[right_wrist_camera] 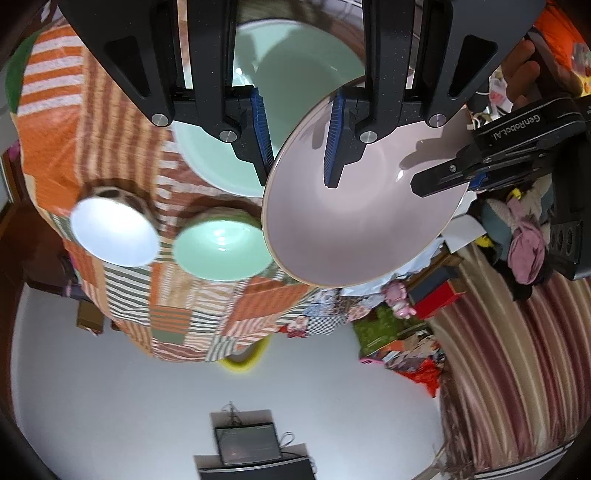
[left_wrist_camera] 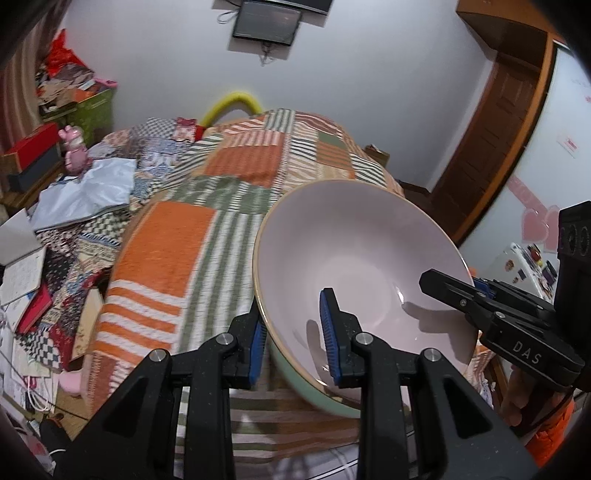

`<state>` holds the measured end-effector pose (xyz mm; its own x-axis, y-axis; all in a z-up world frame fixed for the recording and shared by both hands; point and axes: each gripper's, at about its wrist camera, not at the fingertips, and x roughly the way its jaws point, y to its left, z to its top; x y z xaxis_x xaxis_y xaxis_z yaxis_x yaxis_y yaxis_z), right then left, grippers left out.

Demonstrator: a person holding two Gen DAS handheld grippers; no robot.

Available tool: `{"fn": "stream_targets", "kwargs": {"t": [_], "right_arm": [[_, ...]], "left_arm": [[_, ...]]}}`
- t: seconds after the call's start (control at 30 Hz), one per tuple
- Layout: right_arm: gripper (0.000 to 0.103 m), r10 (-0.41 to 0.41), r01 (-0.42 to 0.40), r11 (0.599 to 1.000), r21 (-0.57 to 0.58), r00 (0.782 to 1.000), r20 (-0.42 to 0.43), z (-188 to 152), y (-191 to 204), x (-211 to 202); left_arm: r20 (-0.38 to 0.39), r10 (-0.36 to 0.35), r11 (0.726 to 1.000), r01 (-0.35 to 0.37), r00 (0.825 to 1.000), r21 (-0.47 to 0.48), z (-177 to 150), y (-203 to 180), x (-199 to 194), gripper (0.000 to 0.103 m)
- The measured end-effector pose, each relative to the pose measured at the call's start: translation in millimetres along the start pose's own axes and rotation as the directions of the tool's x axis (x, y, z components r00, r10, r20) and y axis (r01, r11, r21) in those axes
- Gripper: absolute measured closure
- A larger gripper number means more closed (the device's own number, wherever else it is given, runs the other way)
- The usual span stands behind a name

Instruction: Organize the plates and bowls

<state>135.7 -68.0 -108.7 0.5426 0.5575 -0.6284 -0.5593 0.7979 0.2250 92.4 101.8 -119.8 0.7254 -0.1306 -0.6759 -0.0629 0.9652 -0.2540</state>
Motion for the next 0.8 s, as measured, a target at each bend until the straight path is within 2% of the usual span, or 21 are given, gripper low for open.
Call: {"fn": "stream_targets", "kwargs": {"t": [0.37, 0.8], "right_arm": [[0.078, 0.067, -0.069, 0.996, -0.048, 0.997, -0.045, 5, 42, 37], [0.078, 0.094, -0.107, 0.991, -0.079, 0.984, -0.154, -1, 66, 80]], "left_arm": [[0.000, 0.077, 0.994, -0.077, 0.997, -0.081, -6, 57, -9, 0.075], [-0.052, 0.111, 0.981, -0.118, 0.992, -0.155, -19, 106, 4, 0.075]]}}
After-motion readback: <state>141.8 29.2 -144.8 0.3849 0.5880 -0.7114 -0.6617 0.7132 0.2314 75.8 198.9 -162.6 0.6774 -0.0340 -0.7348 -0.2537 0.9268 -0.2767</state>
